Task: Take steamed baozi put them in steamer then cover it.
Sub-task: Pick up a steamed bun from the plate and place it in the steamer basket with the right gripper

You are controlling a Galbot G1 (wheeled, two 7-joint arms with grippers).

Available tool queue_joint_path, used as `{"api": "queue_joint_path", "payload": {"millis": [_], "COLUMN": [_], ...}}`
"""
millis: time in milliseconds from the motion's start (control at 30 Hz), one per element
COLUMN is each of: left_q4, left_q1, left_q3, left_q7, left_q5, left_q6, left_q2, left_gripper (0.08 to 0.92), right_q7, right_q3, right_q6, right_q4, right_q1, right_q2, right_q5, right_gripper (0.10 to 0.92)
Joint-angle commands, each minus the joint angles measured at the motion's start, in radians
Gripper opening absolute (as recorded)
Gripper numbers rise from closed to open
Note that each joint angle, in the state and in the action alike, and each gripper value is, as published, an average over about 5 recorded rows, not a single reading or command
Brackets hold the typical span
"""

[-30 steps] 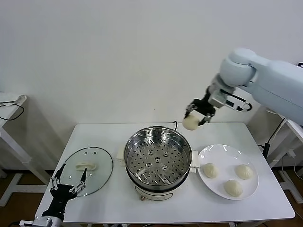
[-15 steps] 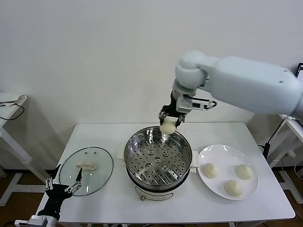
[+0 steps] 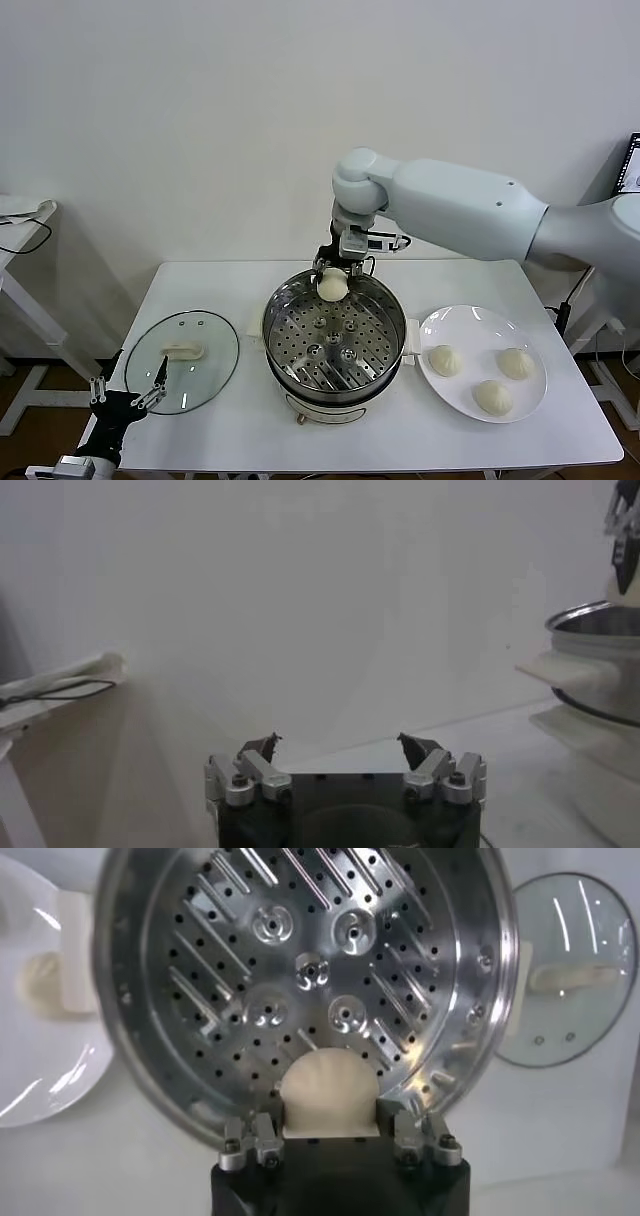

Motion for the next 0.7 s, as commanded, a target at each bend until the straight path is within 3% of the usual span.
{"api": "queue_joint_path", "payload": {"millis": [33,500,700], "left_q4": [0.001,-0.001,-0.003], "left_q1": [0.001,0.003,0.005], "left_q3": [-0.007,-0.008,-0.007], "left_q7": [0.001,0.003,0.003], "left_q5": [-0.001,-0.001,0.001], "left_q6": [-0.001,-0.005,-0.005], "left_q2": [0.000,-0.001,-0.002], "left_gripper": [0.823,0.823,0.823], "right_q7": [0.003,-0.002,-0.003], "right_q3": [0.020,0.023,0.017], "right_q6": [0.010,-0.005,-0.029], "right_q4": [-0.048,-0.041,-0.007], "right_q1": [-0.070,-0.082,-0.052], "right_q2": [0.035,0.024,-0.004], "right_q5": [-0.035,-0.045,-0.015], "right_gripper": [0.611,0.624,0.766]}}
